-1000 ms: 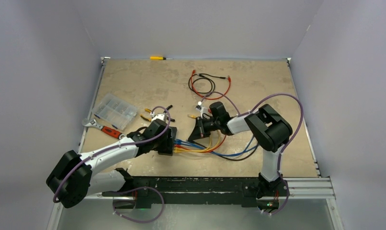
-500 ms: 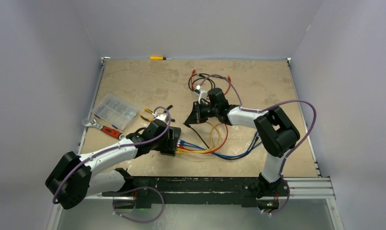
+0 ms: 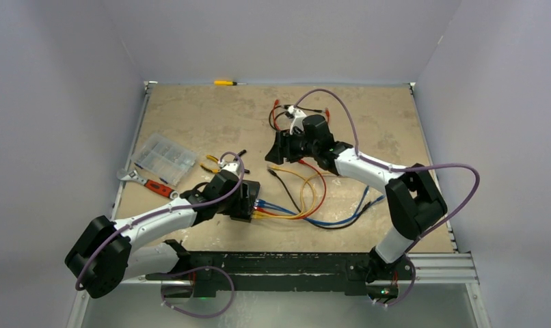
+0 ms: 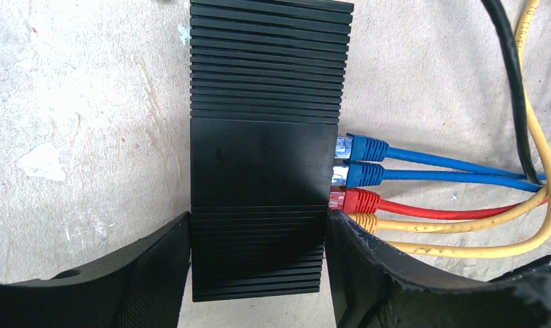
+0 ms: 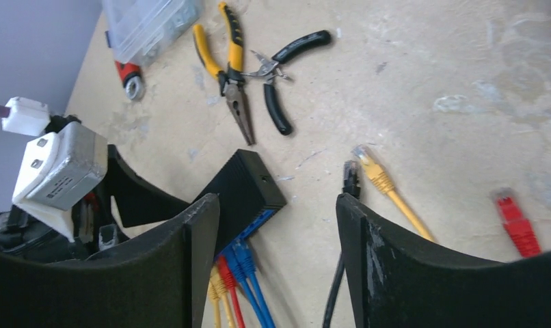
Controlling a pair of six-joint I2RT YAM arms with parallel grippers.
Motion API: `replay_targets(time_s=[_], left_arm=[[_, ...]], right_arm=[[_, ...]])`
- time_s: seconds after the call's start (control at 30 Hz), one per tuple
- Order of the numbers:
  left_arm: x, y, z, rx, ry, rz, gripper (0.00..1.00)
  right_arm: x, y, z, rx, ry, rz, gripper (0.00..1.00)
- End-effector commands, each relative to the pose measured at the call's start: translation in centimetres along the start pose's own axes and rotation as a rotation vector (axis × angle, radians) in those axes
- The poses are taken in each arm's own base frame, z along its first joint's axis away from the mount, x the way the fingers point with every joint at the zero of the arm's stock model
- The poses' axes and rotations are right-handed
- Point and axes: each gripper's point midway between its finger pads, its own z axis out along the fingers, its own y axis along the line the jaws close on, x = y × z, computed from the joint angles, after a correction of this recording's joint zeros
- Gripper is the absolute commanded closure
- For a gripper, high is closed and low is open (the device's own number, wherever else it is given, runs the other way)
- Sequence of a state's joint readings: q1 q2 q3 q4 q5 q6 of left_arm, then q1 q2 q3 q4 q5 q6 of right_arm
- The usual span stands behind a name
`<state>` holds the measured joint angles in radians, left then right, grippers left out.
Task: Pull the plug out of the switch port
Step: Pull the connector from the switch port, then pick up the connector from the center of the board.
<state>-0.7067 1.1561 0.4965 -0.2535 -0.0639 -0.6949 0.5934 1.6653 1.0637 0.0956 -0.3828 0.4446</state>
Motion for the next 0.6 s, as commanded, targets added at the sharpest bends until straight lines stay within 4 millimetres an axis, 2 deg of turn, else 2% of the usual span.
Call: replay_targets(time_s=[0.0,0.07,0.33,0.57], left_arm=[[0.6,0.1,0.3,0.01,0.013,-0.002,1.0],[0.6,0.0,0.3,0.01,0.013,0.0,1.0],[0.8,0.3,0.5,0.003,0.015,0.0,1.0],[0.9,0.2,0.7,0.005,0.022,0.001,1.0]], right_arm=[[-1.1,-1.4,-1.6,0.113,-0.033,-0.056,0.32],[-0.6,-1.8,-2.0,0.134,-0.026,-0.062,0.31],[4.4,-3.8,-3.1,0.218,0.097,-0.037,0.33],[8.5,-3.9,-1.9,0.209,0.207,-0.021,0.41]])
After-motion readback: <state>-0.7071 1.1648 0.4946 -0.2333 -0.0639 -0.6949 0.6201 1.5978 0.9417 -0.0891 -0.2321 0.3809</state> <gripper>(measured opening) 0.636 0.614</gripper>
